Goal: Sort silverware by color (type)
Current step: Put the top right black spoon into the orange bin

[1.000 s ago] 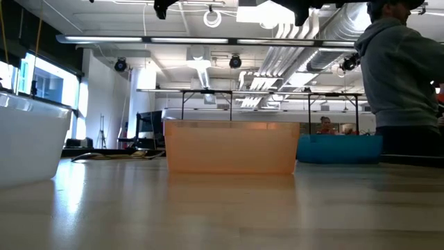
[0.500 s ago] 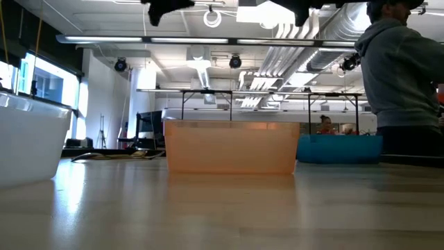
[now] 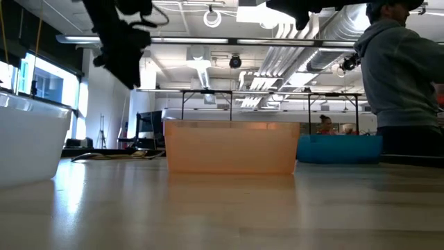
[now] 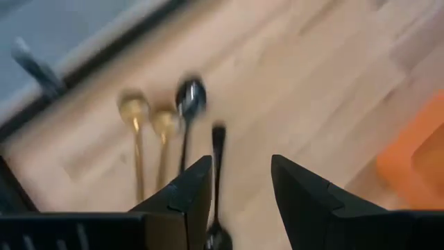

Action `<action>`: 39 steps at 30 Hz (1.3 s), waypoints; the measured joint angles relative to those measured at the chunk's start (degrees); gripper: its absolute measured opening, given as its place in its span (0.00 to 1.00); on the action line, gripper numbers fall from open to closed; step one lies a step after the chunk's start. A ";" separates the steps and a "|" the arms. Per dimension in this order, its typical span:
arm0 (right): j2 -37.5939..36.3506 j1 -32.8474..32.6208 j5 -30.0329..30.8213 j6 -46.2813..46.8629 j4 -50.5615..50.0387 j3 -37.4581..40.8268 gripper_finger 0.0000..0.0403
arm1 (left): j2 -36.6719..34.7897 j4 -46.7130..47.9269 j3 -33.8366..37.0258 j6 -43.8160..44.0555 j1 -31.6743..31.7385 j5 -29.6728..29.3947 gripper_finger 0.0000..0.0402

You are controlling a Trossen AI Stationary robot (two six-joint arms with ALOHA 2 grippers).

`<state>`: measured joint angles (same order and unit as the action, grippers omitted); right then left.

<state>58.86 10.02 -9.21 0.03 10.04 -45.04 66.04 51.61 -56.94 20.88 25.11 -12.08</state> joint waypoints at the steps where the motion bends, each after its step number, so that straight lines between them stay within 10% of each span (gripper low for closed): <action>1: 0.35 0.00 -0.02 0.00 0.02 0.00 0.39 | 0.42 0.13 1.15 0.04 1.12 2.16 0.34; 14: 5.61 -0.04 -0.22 2.56 1.22 0.00 0.39 | 9.54 -3.03 13.22 -0.61 6.21 9.89 0.34; 39: 5.74 -0.04 -0.17 3.14 1.68 0.00 0.39 | 23.45 -8.48 13.68 -9.59 9.77 14.90 0.34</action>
<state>64.60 9.98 -9.39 3.17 11.73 -45.04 89.48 43.13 -43.27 11.30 34.88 2.82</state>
